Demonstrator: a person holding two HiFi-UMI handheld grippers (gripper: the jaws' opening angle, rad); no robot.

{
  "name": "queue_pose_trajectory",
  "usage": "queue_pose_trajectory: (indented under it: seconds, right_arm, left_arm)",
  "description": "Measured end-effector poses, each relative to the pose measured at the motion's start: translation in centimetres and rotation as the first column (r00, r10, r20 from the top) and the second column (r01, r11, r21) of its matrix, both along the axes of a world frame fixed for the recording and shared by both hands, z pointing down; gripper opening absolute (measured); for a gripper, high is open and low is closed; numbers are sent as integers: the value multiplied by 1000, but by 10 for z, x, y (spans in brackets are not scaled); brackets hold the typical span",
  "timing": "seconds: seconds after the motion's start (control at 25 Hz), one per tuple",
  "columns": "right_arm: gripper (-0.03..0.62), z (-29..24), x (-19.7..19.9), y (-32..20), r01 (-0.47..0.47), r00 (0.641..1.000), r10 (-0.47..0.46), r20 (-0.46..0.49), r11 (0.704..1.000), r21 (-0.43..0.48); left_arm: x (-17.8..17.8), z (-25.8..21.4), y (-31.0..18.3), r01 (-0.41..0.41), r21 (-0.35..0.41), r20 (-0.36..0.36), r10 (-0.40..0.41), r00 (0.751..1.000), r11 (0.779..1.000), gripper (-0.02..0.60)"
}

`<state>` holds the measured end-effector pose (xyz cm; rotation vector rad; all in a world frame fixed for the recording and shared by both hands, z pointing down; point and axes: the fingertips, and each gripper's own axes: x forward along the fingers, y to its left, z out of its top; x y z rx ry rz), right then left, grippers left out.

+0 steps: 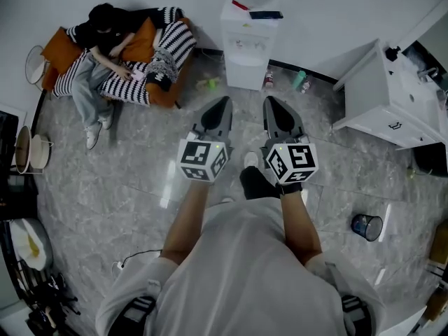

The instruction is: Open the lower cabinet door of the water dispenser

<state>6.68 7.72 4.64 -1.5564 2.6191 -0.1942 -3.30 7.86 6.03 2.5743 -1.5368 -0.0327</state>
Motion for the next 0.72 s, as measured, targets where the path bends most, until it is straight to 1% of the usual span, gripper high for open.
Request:
queue_pose_trajectory:
  seconds: [0.16,0.36,0.56,0.72]
  right_arm:
    - [11,-5,8,-55,10,1000,-10,11,1000,6]
    - [11,-10,22,-119,19,999,-21,50,999,39]
    - [11,-1,26,-168,51,998,-52,43,999,12]
    - [11,6,30,-199,79,996,-78,50,997,-4]
  left_arm:
    - [13,1,-50,-1,-7,3,1,1000,1000,13]
    - [21,0,-107,30,-3,-1,-30,1000,1000,14]
    - [20,7,-157,76,-25,-20,-76,997,997,13]
    - [23,15,-187,104,-44,-25,-105,994,994,14]
